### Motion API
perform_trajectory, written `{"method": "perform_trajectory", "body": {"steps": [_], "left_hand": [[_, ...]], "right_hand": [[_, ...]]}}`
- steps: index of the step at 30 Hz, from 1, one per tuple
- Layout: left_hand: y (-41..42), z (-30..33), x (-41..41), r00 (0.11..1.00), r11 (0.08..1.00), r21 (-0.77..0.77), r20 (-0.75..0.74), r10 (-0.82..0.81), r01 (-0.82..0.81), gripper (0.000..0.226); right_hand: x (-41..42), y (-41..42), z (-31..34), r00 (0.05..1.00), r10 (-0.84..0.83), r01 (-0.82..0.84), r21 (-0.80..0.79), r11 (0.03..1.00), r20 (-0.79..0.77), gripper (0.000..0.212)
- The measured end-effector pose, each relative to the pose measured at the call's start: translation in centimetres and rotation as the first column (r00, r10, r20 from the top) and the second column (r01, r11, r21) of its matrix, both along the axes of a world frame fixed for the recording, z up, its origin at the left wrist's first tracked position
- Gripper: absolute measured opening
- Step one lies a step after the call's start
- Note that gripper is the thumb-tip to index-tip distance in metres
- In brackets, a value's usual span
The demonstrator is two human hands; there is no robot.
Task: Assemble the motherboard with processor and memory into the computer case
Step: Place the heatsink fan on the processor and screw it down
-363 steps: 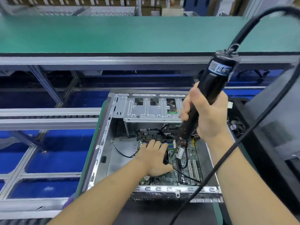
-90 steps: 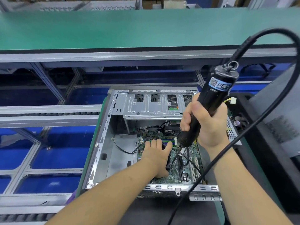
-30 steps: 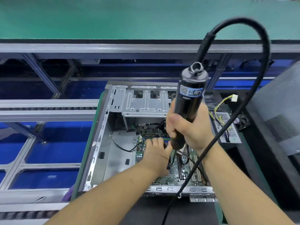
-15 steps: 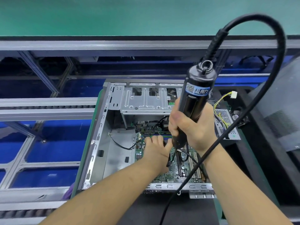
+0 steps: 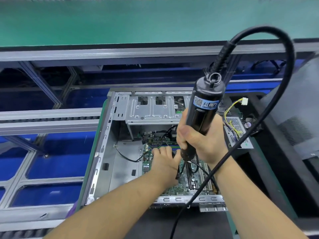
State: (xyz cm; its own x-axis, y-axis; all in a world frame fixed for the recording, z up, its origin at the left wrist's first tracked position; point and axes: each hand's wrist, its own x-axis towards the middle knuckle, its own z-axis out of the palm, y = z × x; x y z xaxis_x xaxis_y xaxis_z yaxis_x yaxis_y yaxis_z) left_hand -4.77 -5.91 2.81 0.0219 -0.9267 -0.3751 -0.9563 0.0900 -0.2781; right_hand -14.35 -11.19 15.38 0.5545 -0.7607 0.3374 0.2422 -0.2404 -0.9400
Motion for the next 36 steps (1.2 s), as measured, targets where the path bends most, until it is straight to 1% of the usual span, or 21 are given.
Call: {"method": "perform_trajectory", "body": {"steps": [3,5,8,11,13,16,18,21,25,28,29,31,32,34,36], "left_hand": [[0.0,0.0,0.3,1.0,1.0,0.003,-0.011,-0.002,0.002,0.085],[0.1,0.0,0.5,0.999,1.0,-0.004,-0.051,0.006,-0.006,0.088],[0.2,0.1,0.9,0.994,1.0,-0.012,-0.104,0.019,-0.02,0.099],[0.0,0.3,1.0,0.994,1.0,0.013,-0.108,0.018,-0.016,0.11],[-0.2,0.2,1.2,0.989,0.999,0.035,-0.147,0.033,-0.028,0.115],[-0.4,0.0,1.9,0.969,0.995,0.088,-0.24,0.063,-0.043,0.126],[-0.4,-0.2,2.3,0.947,0.994,0.095,-0.308,0.088,-0.061,0.131],[-0.2,-0.4,2.9,0.892,0.991,0.069,-0.432,0.136,-0.118,0.134],[-0.3,-0.3,3.2,0.82,0.982,0.082,-0.541,0.185,-0.168,0.14],[-0.6,-0.1,3.1,0.843,0.986,0.083,-0.512,0.164,-0.142,0.14],[-0.6,-0.1,3.0,0.856,0.988,0.077,-0.493,0.154,-0.133,0.139],[-0.7,-0.2,2.8,0.877,0.99,0.069,-0.459,0.141,-0.123,0.136],[-0.8,-0.2,2.7,0.886,0.991,0.069,-0.443,0.137,-0.118,0.135],[-0.8,-0.2,2.5,0.901,0.991,0.074,-0.413,0.132,-0.111,0.134],[-0.9,0.0,2.4,0.907,0.99,0.09,-0.397,0.138,-0.111,0.133]], "right_hand": [[0.1,0.2,0.5,0.995,0.097,-0.097,-0.001,0.995,0.03,0.053],[0.2,0.0,0.8,0.991,0.117,-0.118,0.013,0.993,0.064,0.053],[0.1,-0.6,1.8,0.985,0.051,-0.057,0.031,0.998,0.167,0.046],[-0.4,-1.5,3.3,0.966,-0.041,0.046,-0.012,0.999,0.257,0.036],[-0.4,-2.0,3.9,0.963,-0.09,0.103,-0.04,0.994,0.254,0.037],[-0.3,-2.2,3.4,0.972,-0.148,0.16,-0.05,0.986,0.183,0.044],[-0.4,-2.2,2.5,0.974,-0.169,0.176,-0.039,0.984,0.15,0.047],[-0.5,-2.2,1.5,0.972,-0.205,0.209,-0.023,0.978,0.113,0.051],[-0.6,-2.2,1.1,0.958,-0.243,0.252,-0.044,0.967,0.15,0.049],[-0.5,-2.3,1.3,0.947,-0.262,0.271,-0.02,0.963,0.186,0.047],[-0.4,-2.4,1.3,0.947,-0.263,0.27,-0.015,0.963,0.186,0.048],[-0.3,-2.6,1.1,0.949,-0.263,0.271,-0.019,0.963,0.174,0.057],[-0.3,-2.7,1.0,0.949,-0.265,0.272,-0.023,0.962,0.169,0.057],[-0.3,-2.8,0.8,0.945,-0.278,0.286,-0.025,0.958,0.171,0.05],[-0.4,-3.0,0.8,0.938,-0.285,0.295,-0.02,0.955,0.196,0.038]]}}
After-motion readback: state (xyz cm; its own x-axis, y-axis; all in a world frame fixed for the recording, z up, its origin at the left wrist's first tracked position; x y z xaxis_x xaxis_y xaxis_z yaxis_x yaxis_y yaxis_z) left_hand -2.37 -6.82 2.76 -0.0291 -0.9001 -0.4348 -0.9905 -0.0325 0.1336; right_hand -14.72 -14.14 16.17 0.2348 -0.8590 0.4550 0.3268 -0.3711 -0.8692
